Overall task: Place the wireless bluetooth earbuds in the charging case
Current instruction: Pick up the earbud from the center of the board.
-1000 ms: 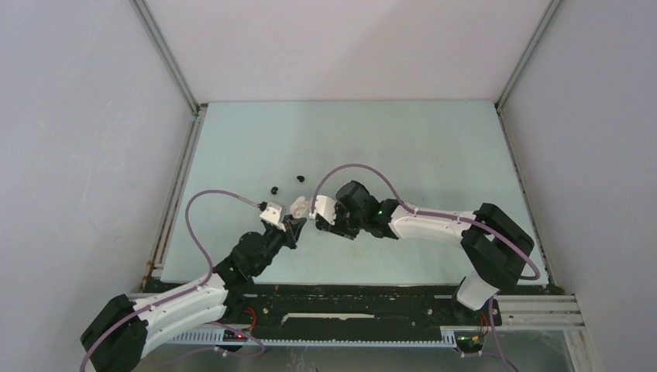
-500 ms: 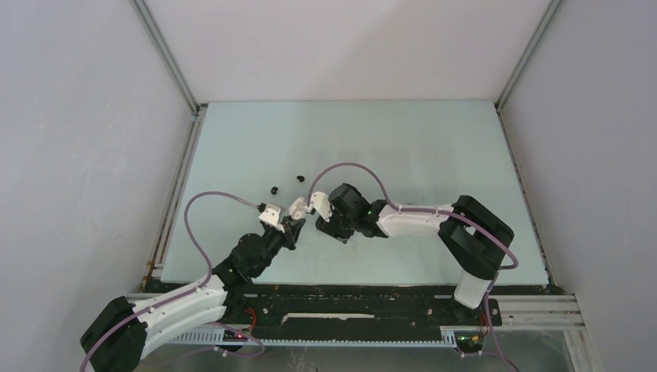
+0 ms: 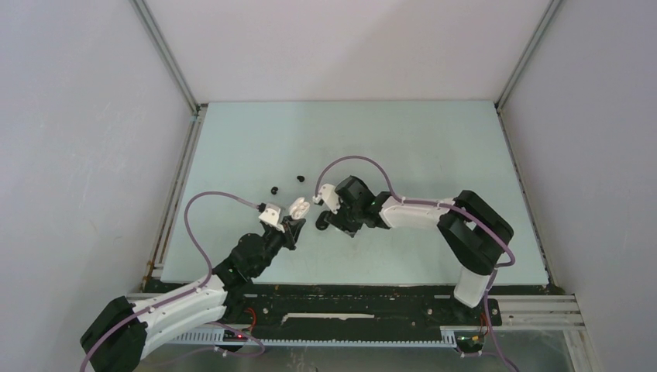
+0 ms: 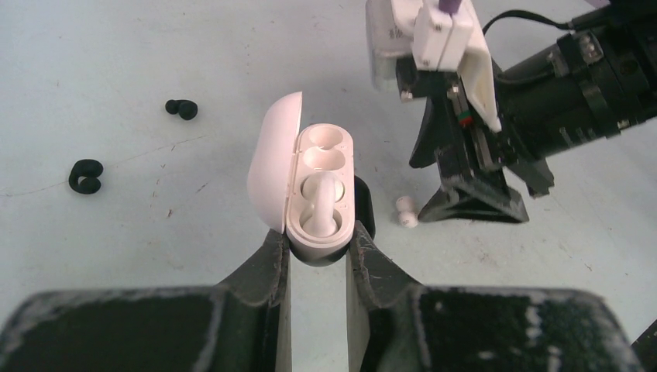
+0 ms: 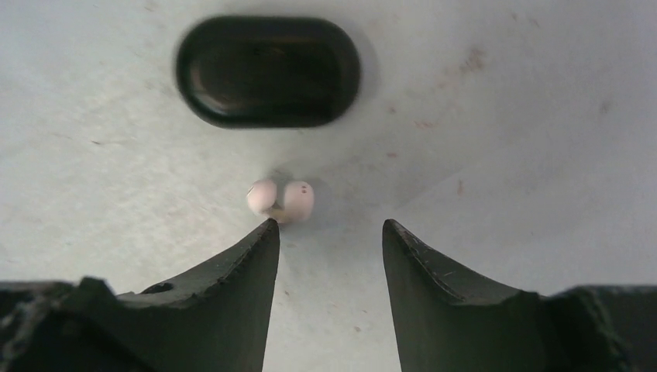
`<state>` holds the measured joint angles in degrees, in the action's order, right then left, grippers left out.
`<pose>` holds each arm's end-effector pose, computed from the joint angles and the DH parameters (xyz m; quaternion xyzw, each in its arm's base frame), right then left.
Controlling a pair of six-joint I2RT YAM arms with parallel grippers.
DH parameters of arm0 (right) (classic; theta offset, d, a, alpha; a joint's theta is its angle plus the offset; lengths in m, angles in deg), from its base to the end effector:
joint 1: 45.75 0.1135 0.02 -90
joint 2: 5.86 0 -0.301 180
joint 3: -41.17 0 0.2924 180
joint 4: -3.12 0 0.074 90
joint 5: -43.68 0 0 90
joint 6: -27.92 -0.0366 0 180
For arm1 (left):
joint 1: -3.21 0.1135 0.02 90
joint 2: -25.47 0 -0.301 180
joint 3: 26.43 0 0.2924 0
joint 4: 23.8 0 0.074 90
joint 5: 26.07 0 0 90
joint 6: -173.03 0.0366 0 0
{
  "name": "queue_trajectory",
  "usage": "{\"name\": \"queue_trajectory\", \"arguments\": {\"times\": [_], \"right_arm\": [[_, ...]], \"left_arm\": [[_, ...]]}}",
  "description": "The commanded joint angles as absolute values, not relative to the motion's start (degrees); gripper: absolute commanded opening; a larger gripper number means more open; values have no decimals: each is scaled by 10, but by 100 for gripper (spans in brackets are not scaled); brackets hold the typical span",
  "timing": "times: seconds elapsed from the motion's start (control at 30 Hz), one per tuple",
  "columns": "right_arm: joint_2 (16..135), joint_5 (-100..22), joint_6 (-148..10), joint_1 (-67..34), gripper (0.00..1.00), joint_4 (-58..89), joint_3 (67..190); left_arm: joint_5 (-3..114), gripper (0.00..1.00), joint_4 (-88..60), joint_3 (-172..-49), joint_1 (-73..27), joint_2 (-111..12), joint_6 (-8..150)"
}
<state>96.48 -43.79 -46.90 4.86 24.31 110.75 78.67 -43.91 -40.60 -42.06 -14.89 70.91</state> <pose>0.2496 0.3065 0.1599 -0.5221 0.7946 0.1141 0.2883 0.1205 -0.1084 0.1678 0.1282 0.7313 -0.2347 0.6275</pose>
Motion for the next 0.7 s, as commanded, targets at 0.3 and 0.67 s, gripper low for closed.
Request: {"name": "queue_trajectory", "arguments": {"times": [0.3,0.67], "right_arm": [[900,-360,-488,-45,50,292,1128],[980,-229,-566,-61,37,331,1189]], "left_arm": [[777,0,-456,-409,-415,-150,701],[777,0,-459,-409,-415,-155,700]]}}
